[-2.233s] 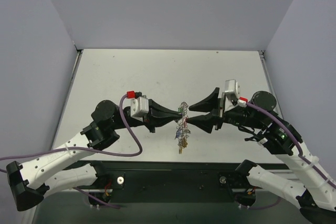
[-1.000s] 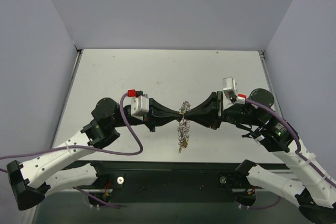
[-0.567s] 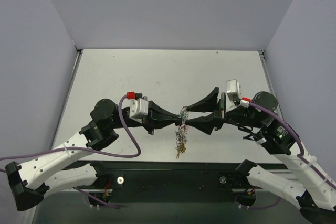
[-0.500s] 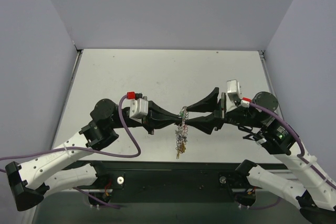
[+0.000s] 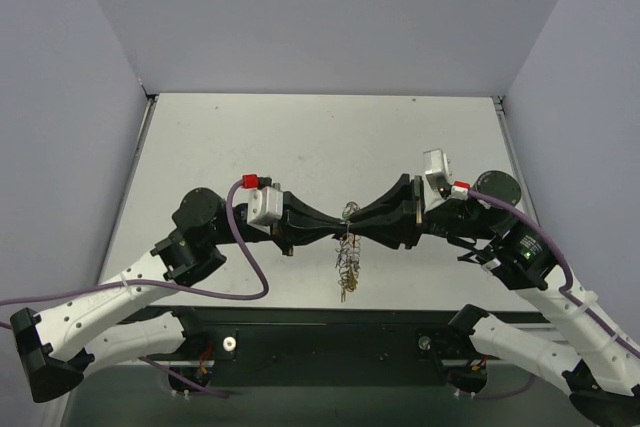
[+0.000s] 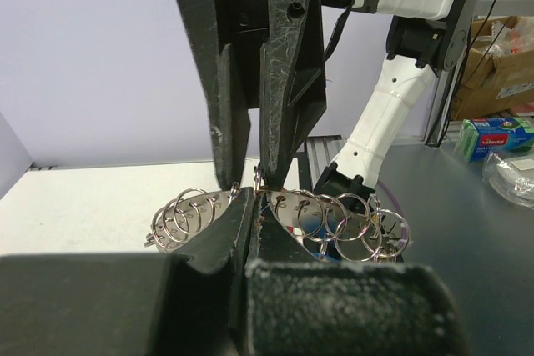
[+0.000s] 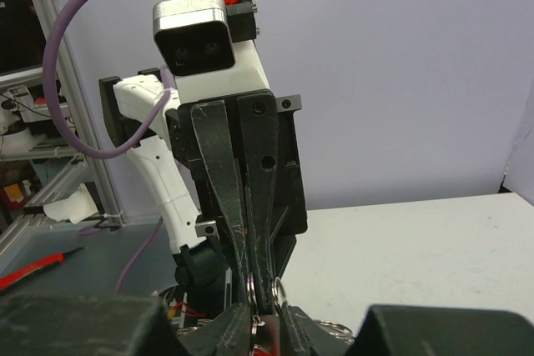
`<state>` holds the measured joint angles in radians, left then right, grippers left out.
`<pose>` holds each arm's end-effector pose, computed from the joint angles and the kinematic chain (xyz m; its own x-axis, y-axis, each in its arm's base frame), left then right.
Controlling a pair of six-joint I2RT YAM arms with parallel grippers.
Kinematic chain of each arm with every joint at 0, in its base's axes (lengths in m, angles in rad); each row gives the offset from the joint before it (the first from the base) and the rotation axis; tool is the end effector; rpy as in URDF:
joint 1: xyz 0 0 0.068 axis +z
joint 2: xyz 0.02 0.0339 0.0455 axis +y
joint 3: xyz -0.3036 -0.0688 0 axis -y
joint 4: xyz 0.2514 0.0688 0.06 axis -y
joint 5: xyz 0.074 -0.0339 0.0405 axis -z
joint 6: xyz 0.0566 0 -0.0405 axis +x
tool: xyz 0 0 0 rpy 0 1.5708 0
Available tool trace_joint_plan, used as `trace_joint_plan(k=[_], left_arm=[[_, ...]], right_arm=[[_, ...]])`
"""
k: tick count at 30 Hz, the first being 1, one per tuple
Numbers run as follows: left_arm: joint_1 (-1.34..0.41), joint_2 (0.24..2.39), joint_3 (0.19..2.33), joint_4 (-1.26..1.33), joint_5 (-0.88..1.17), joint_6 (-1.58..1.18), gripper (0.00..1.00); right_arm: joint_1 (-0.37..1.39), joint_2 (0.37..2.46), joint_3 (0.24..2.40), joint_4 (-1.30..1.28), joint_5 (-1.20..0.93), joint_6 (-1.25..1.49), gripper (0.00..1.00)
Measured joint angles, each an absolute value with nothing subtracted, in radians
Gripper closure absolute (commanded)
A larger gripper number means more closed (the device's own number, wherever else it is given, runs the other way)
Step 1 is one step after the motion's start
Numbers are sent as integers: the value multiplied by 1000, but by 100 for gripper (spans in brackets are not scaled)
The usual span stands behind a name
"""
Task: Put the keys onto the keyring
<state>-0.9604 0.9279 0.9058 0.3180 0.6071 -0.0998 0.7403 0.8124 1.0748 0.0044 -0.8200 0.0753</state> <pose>0.0916 -0.1872 0.4461 0.0681 -0.2401 -0.9684 0.9975 -0.0003 0.0702 0.0807 0.1297 0.4867 0.1203 0.1794 -0.9764 -0.9927 0.0145 -0.1197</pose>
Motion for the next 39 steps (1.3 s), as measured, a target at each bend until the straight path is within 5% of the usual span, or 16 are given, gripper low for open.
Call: trace_joint_plan(k=[3, 16, 28, 39], left_arm=[[-960, 930, 906, 318, 604, -102, 100], [-960, 928, 906, 314, 595, -112, 100], [-961, 884, 906, 273, 533, -97, 48], [-961, 877, 971, 140, 493, -50, 43]], right_arm=[[740, 813, 1074, 6, -828, 82, 100], [740, 819, 1073, 5, -828, 97, 100], [740, 823, 1055, 5, -823, 97, 100], [740, 834, 1053, -25, -820, 83, 100]])
